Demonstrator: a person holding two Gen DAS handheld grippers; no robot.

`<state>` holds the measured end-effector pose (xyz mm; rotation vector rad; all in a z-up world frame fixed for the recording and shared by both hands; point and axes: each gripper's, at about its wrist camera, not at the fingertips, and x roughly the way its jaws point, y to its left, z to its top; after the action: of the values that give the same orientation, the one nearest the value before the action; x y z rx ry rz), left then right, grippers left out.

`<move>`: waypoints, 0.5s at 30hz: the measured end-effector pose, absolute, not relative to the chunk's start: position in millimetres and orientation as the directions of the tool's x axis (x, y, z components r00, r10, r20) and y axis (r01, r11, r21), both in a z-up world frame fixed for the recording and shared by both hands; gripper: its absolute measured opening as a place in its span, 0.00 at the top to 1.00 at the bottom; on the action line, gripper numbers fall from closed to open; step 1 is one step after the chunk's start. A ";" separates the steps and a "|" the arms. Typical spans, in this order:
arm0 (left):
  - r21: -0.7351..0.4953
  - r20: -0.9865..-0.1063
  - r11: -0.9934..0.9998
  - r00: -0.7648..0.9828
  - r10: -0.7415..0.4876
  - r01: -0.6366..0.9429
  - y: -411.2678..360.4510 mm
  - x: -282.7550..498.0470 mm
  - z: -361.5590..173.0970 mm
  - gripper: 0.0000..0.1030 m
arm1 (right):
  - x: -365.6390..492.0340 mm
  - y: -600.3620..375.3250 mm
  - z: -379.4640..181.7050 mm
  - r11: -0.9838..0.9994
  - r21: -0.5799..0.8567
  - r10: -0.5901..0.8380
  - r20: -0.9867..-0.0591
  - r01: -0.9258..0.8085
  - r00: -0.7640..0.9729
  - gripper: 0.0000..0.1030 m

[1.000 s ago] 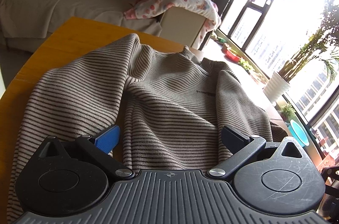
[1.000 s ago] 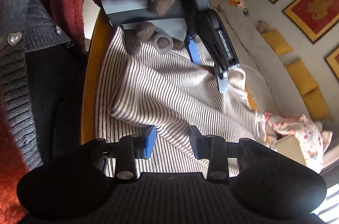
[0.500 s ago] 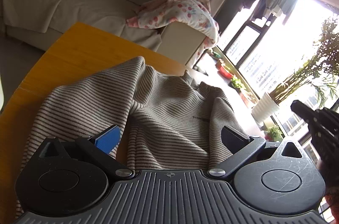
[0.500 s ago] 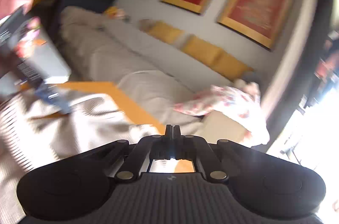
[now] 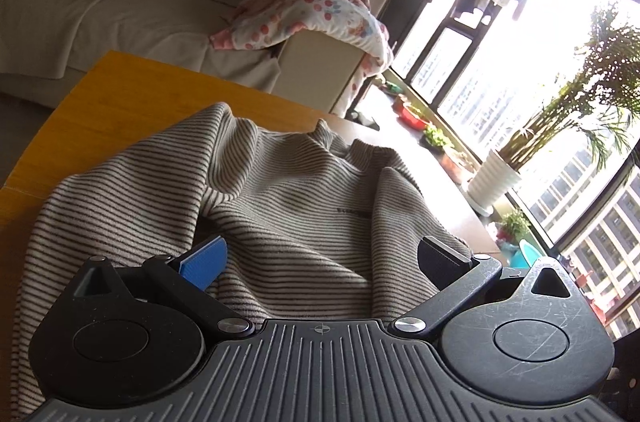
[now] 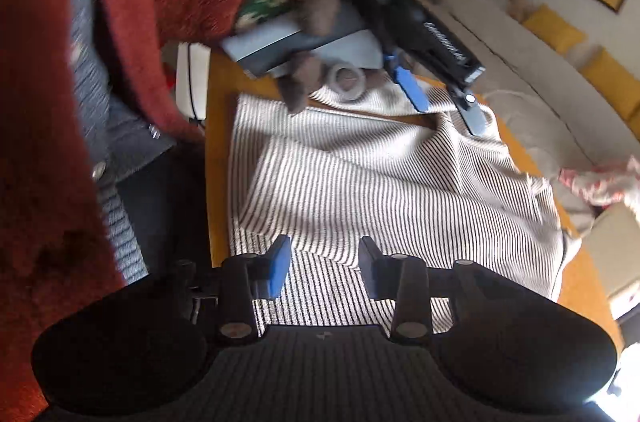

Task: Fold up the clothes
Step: 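Grasp a sweater sleeve cuff with the right tool and lift it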

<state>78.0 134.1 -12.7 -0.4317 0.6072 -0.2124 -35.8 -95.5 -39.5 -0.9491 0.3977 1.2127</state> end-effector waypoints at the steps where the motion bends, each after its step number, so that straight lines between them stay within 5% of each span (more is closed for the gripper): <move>1: -0.452 -0.500 0.889 0.807 -0.313 0.065 135.5 77.1 -11.0 0.00 | -39.8 -92.5 -44.1 0.019 -0.423 0.615 -0.710 -0.906 0.344 0.57; 8: -0.462 -0.469 0.886 0.834 -0.289 0.048 145.6 71.0 1.1 0.00 | -30.6 -64.7 -58.4 0.115 -0.407 0.684 -0.629 -0.906 0.369 0.57; 9: -0.463 -0.465 0.885 0.838 -0.286 0.045 147.1 70.1 2.8 0.00 | -25.7 -58.4 -58.3 0.147 -0.375 0.693 -0.621 -0.915 0.366 0.62; 10: -0.464 -0.460 0.885 0.842 -0.282 0.043 148.5 69.2 4.5 0.00 | -18.9 -55.0 -55.0 0.192 -0.333 0.704 -0.608 -0.923 0.366 0.83; 11: -0.466 -0.456 0.884 0.845 -0.279 0.041 150.0 68.3 6.2 0.00 | -11.7 -53.6 -50.7 0.242 -0.286 0.717 -0.591 -0.927 0.370 0.91; 15: -0.469 -0.439 0.883 0.859 -0.264 0.032 155.8 65.1 12.8 0.00 | 35.0 -83.8 2.4 0.494 -0.189 0.725 -0.449 -0.849 0.522 0.92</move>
<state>65.1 155.8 12.8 -0.4679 0.5179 -0.1617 35.0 -83.8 2.4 -0.4146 0.3306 0.9754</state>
